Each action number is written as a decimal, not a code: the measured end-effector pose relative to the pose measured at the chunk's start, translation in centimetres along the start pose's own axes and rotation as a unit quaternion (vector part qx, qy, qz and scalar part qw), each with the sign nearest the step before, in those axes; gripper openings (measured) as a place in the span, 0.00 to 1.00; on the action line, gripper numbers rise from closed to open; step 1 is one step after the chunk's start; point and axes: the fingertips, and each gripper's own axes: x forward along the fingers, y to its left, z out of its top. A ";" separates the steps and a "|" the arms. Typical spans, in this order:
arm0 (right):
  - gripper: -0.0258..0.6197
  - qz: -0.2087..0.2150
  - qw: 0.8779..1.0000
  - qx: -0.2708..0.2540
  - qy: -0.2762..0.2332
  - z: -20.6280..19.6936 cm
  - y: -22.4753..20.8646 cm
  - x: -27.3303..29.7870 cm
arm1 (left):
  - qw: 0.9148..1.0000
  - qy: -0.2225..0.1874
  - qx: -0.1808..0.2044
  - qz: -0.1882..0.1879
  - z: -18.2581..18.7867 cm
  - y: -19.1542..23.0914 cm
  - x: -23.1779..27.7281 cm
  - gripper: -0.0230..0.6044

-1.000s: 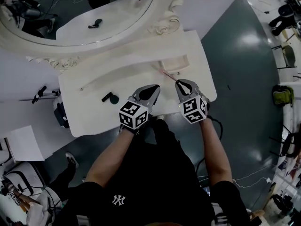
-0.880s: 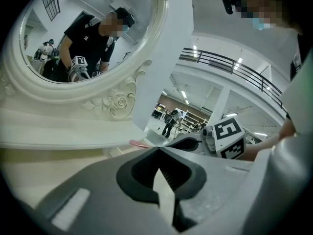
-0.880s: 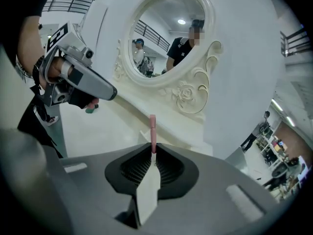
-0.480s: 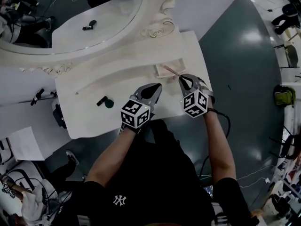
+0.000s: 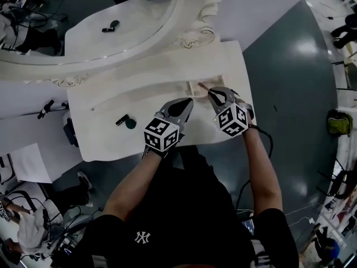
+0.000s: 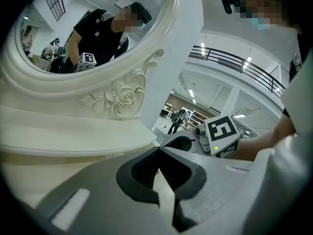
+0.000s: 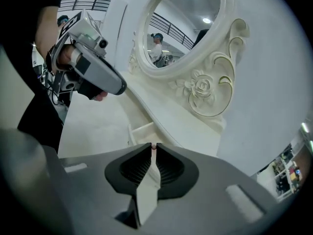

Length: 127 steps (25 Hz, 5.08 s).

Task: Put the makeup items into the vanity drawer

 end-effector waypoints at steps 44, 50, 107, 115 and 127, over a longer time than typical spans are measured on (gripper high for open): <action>0.08 0.020 0.976 0.166 -0.142 15.0 13.4 -0.4 | 0.997 -0.049 0.001 0.053 -2.0 3.3 -14.7 0.04; 0.08 0.048 0.976 0.151 -0.148 18.6 18.7 0.8 | 0.996 -0.058 0.000 0.074 -3.2 4.9 -19.7 0.04; 0.08 -0.001 0.963 0.242 -0.120 21.2 26.8 10.7 | 0.964 0.160 0.177 0.120 -17.1 23.4 -23.0 0.20; 0.08 -0.014 0.961 0.252 -0.115 21.0 26.1 9.8 | 0.966 0.150 0.160 0.135 -16.8 24.0 -23.0 0.21; 0.08 -0.011 0.951 0.283 -0.126 20.4 25.5 7.6 | 0.975 0.122 0.137 0.124 -13.5 20.7 -23.6 0.21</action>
